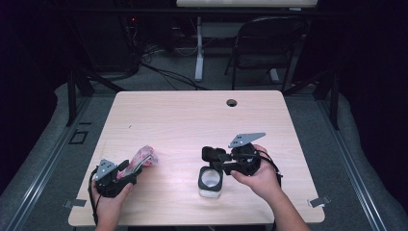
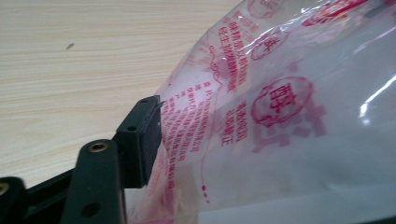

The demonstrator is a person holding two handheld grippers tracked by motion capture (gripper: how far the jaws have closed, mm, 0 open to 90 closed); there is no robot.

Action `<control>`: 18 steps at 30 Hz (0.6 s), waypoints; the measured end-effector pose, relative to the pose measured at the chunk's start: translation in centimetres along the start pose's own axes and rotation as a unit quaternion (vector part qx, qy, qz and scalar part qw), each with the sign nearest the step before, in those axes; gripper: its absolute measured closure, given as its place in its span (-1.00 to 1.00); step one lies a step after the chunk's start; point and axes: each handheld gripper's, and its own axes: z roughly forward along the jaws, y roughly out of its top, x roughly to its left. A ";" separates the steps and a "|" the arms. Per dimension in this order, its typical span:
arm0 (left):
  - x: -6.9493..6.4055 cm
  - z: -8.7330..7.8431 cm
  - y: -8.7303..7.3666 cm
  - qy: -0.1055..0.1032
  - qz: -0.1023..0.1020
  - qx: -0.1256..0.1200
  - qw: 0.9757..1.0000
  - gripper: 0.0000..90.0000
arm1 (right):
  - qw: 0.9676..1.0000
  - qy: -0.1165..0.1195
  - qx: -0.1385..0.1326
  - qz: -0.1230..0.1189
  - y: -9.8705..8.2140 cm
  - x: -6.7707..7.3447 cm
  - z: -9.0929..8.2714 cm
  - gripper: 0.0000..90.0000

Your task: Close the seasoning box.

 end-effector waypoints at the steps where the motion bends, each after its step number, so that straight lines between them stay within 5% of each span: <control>1: -0.2 0.0 -0.1 0.000 0.003 0.000 1.000 -0.15 | 1.000 -0.001 -0.001 0.001 0.0 0.1 0.1 0.37; 18: -1.8 -0.4 -0.9 0.008 0.042 0.033 0.999 -0.28 | 1.000 -0.014 0.006 0.006 -0.8 -0.3 -0.9 0.32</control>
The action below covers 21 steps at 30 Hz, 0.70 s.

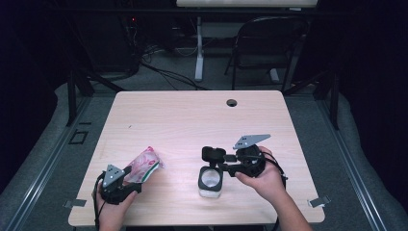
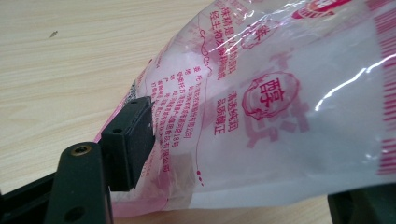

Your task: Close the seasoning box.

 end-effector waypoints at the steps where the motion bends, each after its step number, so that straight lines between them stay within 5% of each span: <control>1: -0.2 -0.1 0.0 0.003 0.009 0.000 1.000 -0.28 | 1.000 0.001 0.000 0.000 0.0 -0.1 -0.1 0.32; 12: -2.1 -1.5 -0.2 -0.010 0.040 0.010 0.999 -0.27 | 1.000 -0.025 -0.006 0.012 0.3 -1.6 -0.9 0.25; 21: -3.6 -1.0 -1.5 -0.024 0.061 0.027 0.998 -0.24 | 0.999 -0.028 0.003 0.018 0.9 -2.7 1.1 0.21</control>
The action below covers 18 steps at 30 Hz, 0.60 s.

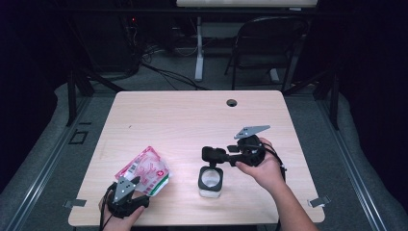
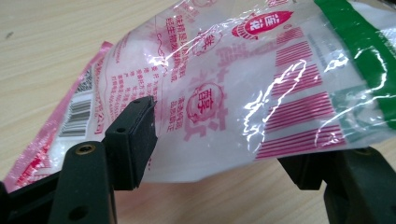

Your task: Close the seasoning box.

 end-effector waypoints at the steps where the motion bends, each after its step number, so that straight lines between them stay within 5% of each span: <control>1: 0.0 0.0 -0.1 0.001 0.005 0.003 1.000 -0.23 | 1.000 0.002 0.006 -0.004 0.1 -0.1 0.4 0.24; 8: -0.5 -0.2 -0.5 0.003 0.014 0.004 1.000 -0.24 | 1.000 0.013 0.013 -0.010 0.2 -0.1 1.3 0.47; 18: -0.8 -0.5 -0.5 -0.003 0.016 0.006 1.000 -0.24 | 0.998 0.009 0.020 -0.055 0.6 0.7 1.2 0.74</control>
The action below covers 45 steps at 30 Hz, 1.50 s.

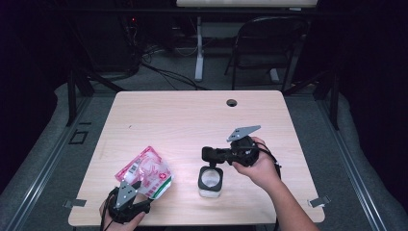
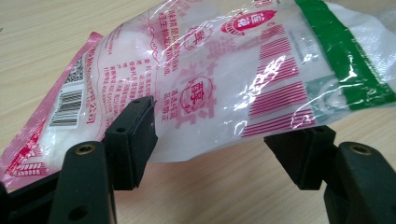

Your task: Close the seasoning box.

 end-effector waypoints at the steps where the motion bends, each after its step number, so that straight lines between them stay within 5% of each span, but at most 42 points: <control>1: 0.0 0.0 0.0 -0.001 -0.002 0.000 1.000 -0.24 | 1.000 -0.001 0.005 -0.006 0.0 0.1 -0.1 0.75; 15: -0.3 0.0 0.6 -0.014 -0.002 -0.005 1.000 -0.24 | 1.000 -0.004 0.010 -0.021 -0.1 0.5 -0.4 0.79; 45: -1.0 -0.2 1.1 -0.021 0.011 -0.011 1.000 -0.24 | 0.999 0.013 -0.008 -0.047 -0.8 3.9 -0.8 0.48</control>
